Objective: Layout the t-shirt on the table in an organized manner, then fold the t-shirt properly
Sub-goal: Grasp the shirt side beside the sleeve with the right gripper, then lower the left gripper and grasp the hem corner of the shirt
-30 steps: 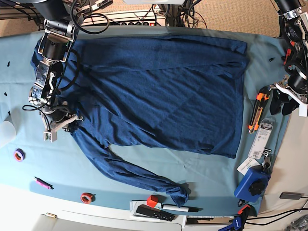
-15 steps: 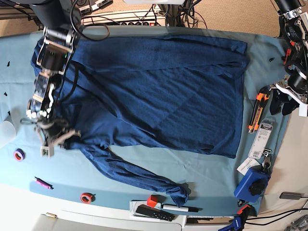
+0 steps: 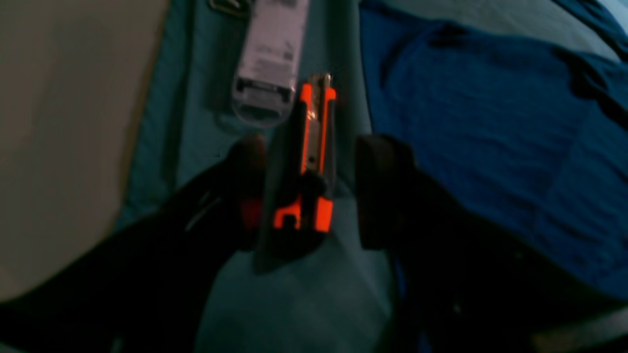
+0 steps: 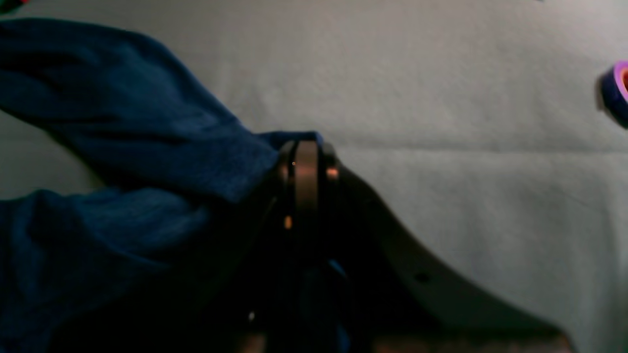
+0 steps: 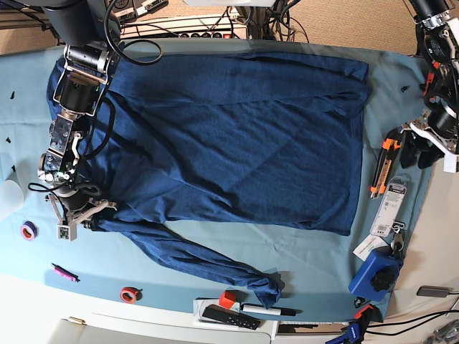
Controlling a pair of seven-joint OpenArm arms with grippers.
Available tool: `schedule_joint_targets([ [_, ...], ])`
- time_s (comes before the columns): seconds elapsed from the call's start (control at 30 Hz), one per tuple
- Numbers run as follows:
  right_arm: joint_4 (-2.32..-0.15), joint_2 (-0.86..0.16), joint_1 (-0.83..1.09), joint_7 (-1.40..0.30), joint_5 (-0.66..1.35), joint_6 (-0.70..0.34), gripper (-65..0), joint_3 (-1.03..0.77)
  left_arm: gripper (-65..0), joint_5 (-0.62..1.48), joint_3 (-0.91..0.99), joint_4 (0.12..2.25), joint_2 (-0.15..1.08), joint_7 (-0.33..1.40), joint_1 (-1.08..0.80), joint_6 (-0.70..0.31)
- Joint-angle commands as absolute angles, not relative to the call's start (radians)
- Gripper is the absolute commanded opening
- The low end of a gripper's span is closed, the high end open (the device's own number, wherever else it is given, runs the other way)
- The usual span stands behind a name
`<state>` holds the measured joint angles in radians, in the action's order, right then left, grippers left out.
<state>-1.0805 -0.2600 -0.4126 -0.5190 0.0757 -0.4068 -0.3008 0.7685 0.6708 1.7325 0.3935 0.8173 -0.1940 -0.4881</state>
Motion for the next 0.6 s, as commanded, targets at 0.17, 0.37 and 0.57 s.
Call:
schedule_joint_targets([
  [0.17,-1.098,-0.275,-0.443,-0.498,0.039,-0.305,-65.0,-0.303,-35.2,0.830,0.637,1.728,0.413,0.777,-0.154,-0.483],
  [0.37,-1.098,-0.274,-0.443,-0.505,0.041,-0.306,-65.0,-0.302,-35.1,0.830,0.407,1.501,0.413,0.768,0.030,-0.435],
  [0.57,-1.098,-0.275,-0.443,-0.538,0.040,-0.306,-65.0,-0.302,-33.5,0.793,0.204,1.150,0.413,0.722,0.313,-0.445],
])
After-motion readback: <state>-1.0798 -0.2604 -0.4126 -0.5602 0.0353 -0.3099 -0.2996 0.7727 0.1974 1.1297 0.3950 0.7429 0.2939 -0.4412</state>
